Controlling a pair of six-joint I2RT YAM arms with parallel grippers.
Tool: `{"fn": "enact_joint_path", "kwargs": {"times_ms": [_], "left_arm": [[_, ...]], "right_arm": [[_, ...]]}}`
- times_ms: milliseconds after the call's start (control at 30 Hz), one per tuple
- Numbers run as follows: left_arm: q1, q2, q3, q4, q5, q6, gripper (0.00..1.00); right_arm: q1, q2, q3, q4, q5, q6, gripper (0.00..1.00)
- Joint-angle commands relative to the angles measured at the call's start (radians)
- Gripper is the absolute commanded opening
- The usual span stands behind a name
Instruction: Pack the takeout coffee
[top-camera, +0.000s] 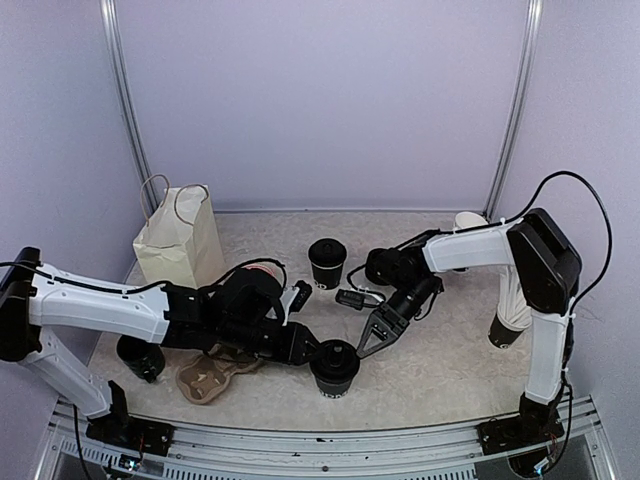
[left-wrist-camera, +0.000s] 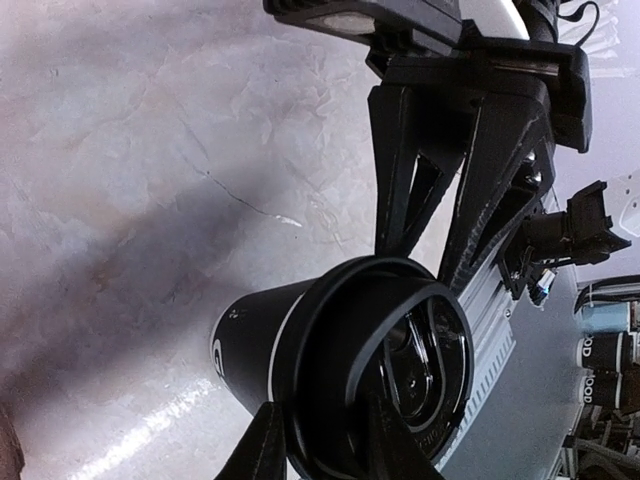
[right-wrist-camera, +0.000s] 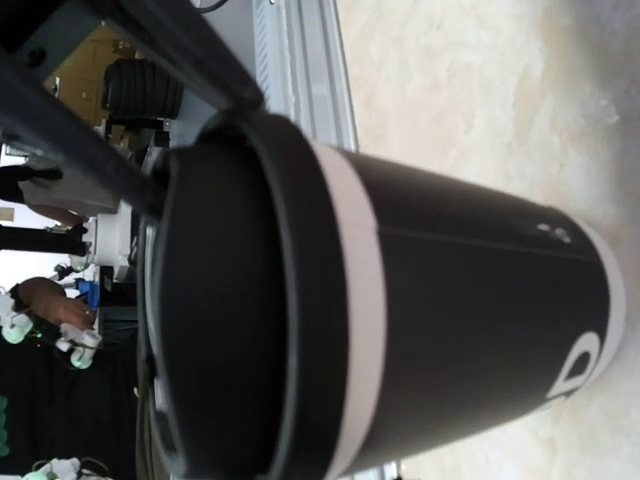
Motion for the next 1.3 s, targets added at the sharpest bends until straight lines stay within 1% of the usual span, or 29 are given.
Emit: {"fn": "enact_joint_path", "kwargs": {"times_ms": [0, 267, 400, 467, 533, 633, 700, 733, 833, 1000, 1267], "left_arm": [[-0.006, 0.106, 0.023, -0.158, -0.045, 0.139, 0.27], [-0.004, 0.097, 0.171, -0.262, -0.077, 0.178, 0.3], [-0.006, 0.06, 0.203, -0.298, -0.086, 0.175, 0.32], [-0.008, 0.047, 0.217, -0.318, -0.094, 0.172, 0.35], [-0.014, 0.032, 0.227, -0.34, -0.117, 0.166, 0.42], [-0.02, -0.015, 0.223, -0.352, -0.169, 0.138, 0.49], [-0.017, -0.052, 0.202, -0.348, -0.184, 0.104, 0.51], [-0.01, -0.076, 0.185, -0.344, -0.177, 0.086, 0.5], [0.012, -0.098, 0.132, -0.32, -0.135, 0.041, 0.4], [0.023, -0.093, 0.083, -0.258, -0.054, 0.006, 0.32], [0.028, -0.049, 0.073, -0.203, 0.006, 0.007, 0.32]], "right_arm": [[0.02, 0.02, -0.036, 0.103, 0.254, -0.004, 0.3], [0.015, -0.075, -0.006, 0.078, 0.236, -0.025, 0.38], [0.014, -0.088, 0.012, 0.064, 0.23, -0.041, 0.4], [0.013, -0.082, 0.021, 0.057, 0.222, -0.047, 0.4], [0.014, -0.074, 0.034, 0.048, 0.217, -0.056, 0.4], [0.012, -0.069, 0.048, 0.036, 0.21, -0.066, 0.4], [0.014, -0.072, 0.049, 0.03, 0.206, -0.072, 0.4], [0.013, -0.079, 0.048, 0.029, 0.205, -0.073, 0.41], [0.013, -0.094, 0.045, 0.028, 0.208, -0.077, 0.42], [0.014, -0.1, 0.044, 0.018, 0.196, -0.086, 0.43], [0.033, -0.096, 0.031, -0.005, 0.169, -0.113, 0.49]]}}
